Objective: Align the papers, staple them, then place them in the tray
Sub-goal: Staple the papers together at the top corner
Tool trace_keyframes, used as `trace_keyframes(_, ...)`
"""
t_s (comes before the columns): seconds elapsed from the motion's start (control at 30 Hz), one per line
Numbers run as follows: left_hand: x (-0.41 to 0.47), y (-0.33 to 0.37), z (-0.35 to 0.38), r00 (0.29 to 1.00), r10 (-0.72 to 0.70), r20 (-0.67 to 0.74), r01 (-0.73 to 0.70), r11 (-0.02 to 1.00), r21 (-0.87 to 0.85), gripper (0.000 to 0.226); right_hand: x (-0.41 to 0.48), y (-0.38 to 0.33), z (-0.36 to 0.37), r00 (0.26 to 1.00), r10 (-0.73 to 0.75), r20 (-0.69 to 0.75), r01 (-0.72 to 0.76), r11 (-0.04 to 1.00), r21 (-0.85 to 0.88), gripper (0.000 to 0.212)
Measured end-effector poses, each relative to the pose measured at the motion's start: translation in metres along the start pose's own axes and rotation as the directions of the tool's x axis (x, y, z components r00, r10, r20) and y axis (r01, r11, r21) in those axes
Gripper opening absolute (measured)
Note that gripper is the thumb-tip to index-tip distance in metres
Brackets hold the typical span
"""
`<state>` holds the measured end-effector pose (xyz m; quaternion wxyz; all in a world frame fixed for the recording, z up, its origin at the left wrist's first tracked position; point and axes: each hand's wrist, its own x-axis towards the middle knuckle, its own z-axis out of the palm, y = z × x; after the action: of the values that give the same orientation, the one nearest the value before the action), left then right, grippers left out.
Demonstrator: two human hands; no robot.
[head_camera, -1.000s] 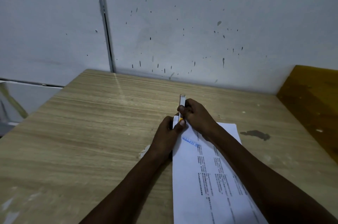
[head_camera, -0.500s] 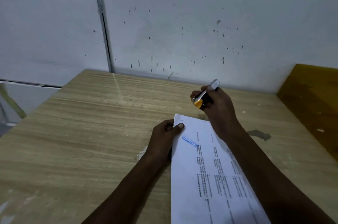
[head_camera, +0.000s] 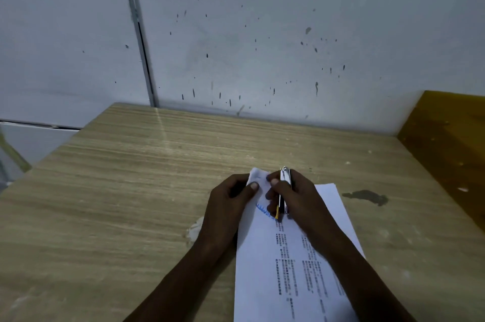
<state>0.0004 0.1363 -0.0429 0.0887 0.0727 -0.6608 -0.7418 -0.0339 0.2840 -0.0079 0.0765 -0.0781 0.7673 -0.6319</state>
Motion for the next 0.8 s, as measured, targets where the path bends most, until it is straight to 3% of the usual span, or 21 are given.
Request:
trace_keyframes(0.1,-0.0012,-0.002,0.002,0.998,0.056,-0.005,-0.056,0.997,0.056,0.015,-0.0004,0.0017,0.0002,1.0,0.015,0.005,-0.015,1.0,-0.006,0.013)
trace_keyframes(0.27,0.0004,0.0019,-0.0001,0.999,-0.036,0.011,0.037,0.999,-0.031,0.018,-0.0023,0.0003,-0.0019,0.998,0.066,0.006,-0.066,0.993,0.1,0.014)
trace_keyframes(0.53,-0.0001,0.0066,-0.0024,0.984,-0.164,0.076,0.174,0.973,-0.149,0.021,-0.0034,0.0028,0.0006,0.997,0.073,0.006,-0.074,0.994,0.079,0.015)
trace_keyframes(0.8,-0.0015,0.0039,-0.0007,0.997,-0.078,-0.016,0.077,0.996,-0.049,0.016,-0.0039,0.0045,0.0025,0.999,0.047,-0.002,-0.047,0.998,0.042,0.015)
